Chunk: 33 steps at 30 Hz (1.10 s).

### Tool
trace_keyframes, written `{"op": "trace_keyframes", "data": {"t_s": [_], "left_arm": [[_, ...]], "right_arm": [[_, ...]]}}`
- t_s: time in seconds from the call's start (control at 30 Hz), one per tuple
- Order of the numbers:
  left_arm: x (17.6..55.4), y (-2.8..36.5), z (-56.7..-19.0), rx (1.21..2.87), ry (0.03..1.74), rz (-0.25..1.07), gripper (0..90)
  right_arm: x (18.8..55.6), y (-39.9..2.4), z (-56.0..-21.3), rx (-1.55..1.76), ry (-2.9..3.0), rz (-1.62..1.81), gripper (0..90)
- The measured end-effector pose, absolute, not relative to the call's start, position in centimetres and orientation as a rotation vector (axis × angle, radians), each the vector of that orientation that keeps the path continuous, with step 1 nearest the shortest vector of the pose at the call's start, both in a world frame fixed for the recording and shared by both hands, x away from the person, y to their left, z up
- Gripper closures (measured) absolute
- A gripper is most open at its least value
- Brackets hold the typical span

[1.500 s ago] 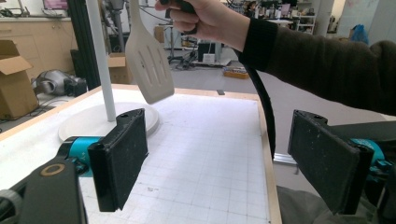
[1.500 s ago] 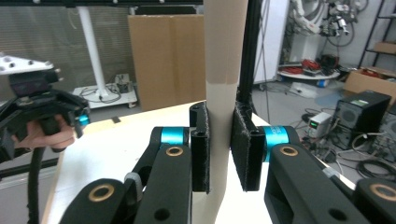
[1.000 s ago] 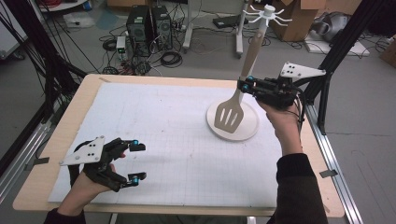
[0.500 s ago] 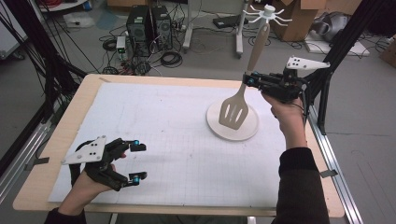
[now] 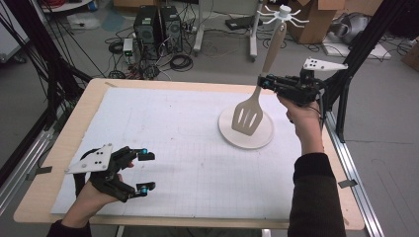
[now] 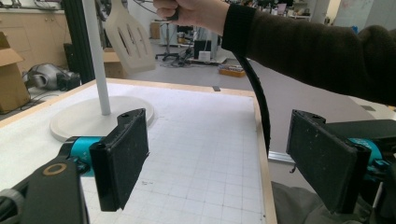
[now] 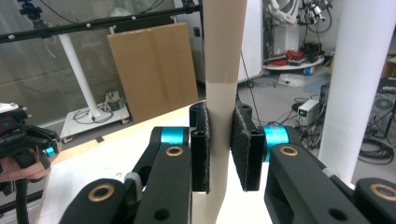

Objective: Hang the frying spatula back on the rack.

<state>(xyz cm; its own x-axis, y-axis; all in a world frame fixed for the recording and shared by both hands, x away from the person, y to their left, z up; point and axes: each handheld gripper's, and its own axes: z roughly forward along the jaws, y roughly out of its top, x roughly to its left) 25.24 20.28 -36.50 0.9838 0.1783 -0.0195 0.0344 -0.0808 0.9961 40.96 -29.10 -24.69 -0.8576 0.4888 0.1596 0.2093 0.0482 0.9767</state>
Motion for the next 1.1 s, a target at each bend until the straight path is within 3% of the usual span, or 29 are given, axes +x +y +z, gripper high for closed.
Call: {"op": "trace_keyframes", "data": {"t_s": [0.5, 0.7, 0.9, 1.1], "left_arm": [[25.2, 20.0, -36.7, 1.647, 0.15, 0.104, 21.2], [25.1, 20.0, -36.6, 1.646, 0.147, 0.096, 21.3], [25.1, 20.1, -36.6, 1.648, 0.145, 0.103, 21.3], [25.2, 20.3, -36.8, 1.644, 0.154, 0.107, 21.1]], "right_arm": [[41.5, -28.2, -25.0, 0.775, 2.046, 1.802, 76.9], [41.3, -28.3, -24.9, 0.797, 2.015, 1.77, 63.8], [40.3, -28.9, -25.1, 0.797, 2.005, 1.699, 43.0], [38.6, -30.3, -25.9, 0.775, 2.02, 1.646, 33.6]]}}
